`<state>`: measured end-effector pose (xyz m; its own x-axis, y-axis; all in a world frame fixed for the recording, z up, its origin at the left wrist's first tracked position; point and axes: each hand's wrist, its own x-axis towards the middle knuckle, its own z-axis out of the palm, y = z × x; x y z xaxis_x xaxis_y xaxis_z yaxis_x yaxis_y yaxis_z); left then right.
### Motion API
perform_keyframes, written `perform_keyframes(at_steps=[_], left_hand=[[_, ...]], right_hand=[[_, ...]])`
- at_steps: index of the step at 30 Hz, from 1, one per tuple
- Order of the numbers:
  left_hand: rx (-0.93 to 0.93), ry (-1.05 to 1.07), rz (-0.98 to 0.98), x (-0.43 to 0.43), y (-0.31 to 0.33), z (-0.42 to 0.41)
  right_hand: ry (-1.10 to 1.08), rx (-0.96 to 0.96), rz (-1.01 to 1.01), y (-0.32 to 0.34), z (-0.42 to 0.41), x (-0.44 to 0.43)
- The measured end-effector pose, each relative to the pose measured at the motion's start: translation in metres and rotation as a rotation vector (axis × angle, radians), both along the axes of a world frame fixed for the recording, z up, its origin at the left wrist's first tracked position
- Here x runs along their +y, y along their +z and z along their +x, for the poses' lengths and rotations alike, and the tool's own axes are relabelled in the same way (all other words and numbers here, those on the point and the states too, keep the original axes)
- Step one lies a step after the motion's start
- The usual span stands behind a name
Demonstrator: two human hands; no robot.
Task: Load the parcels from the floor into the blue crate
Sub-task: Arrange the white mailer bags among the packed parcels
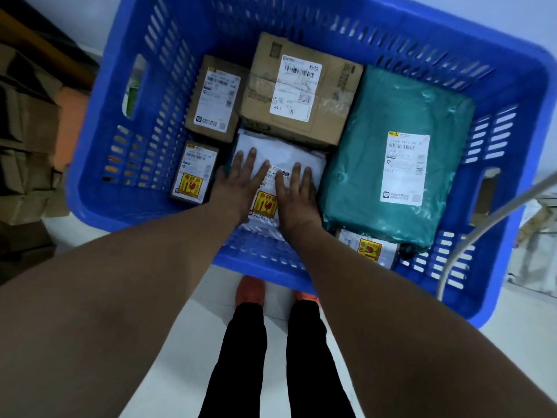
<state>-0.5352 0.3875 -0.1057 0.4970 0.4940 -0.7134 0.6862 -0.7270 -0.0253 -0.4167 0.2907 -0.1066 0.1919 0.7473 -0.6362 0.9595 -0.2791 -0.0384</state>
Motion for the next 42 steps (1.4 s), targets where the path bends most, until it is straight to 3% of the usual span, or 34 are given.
perform_keyframes(at_steps=[9, 18, 26, 35, 42], left_hand=[[-0.031, -0.062, 0.017, 0.007, 0.003, 0.003], [-0.052, -0.094, 0.001, 0.016, -0.009, 0.005], [-0.041, -0.13, 0.007, 0.022, 0.015, 0.009], [-0.051, -0.093, 0.056, 0.012, 0.062, 0.012], [-0.422, -0.135, -0.007, -0.03, 0.128, 0.057]], right_hand=[[-0.067, 0.038, 0.017, 0.005, 0.007, 0.015], [-0.007, -0.032, -0.013, -0.005, 0.019, 0.028], [0.041, -0.014, -0.128, 0.026, 0.029, 0.047], [0.084, 0.1, 0.188, 0.083, 0.062, 0.019], [-0.014, 0.085, 0.453, 0.145, 0.114, -0.041]])
